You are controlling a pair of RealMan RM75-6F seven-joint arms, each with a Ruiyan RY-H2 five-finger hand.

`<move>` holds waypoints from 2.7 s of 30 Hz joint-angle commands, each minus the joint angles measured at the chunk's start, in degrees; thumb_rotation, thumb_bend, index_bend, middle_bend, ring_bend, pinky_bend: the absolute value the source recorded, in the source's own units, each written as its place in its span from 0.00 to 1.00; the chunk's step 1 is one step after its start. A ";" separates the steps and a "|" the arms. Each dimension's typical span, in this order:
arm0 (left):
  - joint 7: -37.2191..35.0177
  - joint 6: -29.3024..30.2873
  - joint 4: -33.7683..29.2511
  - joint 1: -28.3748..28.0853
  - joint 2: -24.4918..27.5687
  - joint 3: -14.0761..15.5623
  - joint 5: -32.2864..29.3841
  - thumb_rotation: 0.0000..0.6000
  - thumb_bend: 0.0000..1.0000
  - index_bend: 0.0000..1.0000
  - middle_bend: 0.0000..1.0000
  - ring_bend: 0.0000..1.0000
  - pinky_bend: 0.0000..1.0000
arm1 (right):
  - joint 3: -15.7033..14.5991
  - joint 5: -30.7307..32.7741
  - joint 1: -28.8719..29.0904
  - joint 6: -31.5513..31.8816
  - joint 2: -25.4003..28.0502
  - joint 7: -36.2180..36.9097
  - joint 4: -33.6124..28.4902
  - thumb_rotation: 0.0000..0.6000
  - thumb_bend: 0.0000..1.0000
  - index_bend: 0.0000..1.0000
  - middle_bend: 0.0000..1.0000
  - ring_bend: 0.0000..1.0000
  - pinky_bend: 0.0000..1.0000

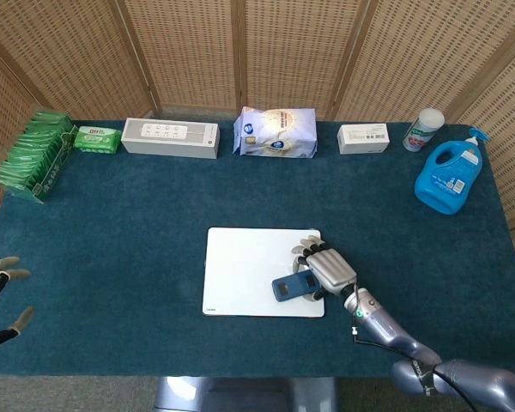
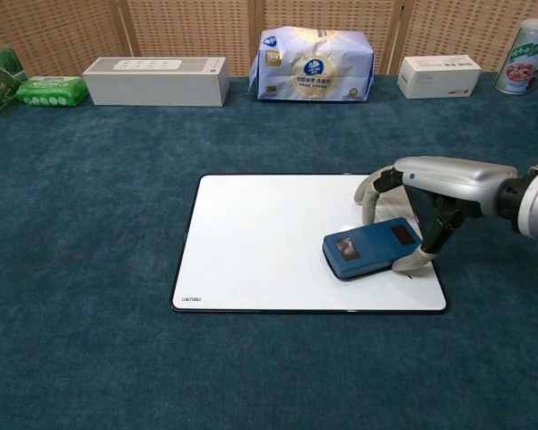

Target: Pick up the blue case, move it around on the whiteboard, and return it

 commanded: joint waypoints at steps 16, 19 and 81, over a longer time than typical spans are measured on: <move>0.22 -1.39 0.26 -1.18 -0.66 -0.90 -0.37 1.00 0.32 0.33 0.26 0.17 0.03 | -1.95 4.40 0.20 -2.13 4.49 -6.13 -7.27 1.00 0.15 0.75 0.20 0.00 0.00; 0.04 -1.44 0.42 -1.24 -0.73 -0.94 -0.42 1.00 0.32 0.33 0.26 0.17 0.03 | -2.12 5.58 0.39 -2.39 5.28 -7.44 -8.69 1.00 0.15 0.75 0.20 0.00 0.00; 1.04 -1.15 -0.01 -1.24 -0.86 -1.00 0.36 1.00 0.32 0.33 0.26 0.16 0.03 | -2.13 4.13 -1.31 -0.28 6.83 -2.10 -6.34 1.00 0.16 0.75 0.17 0.00 0.00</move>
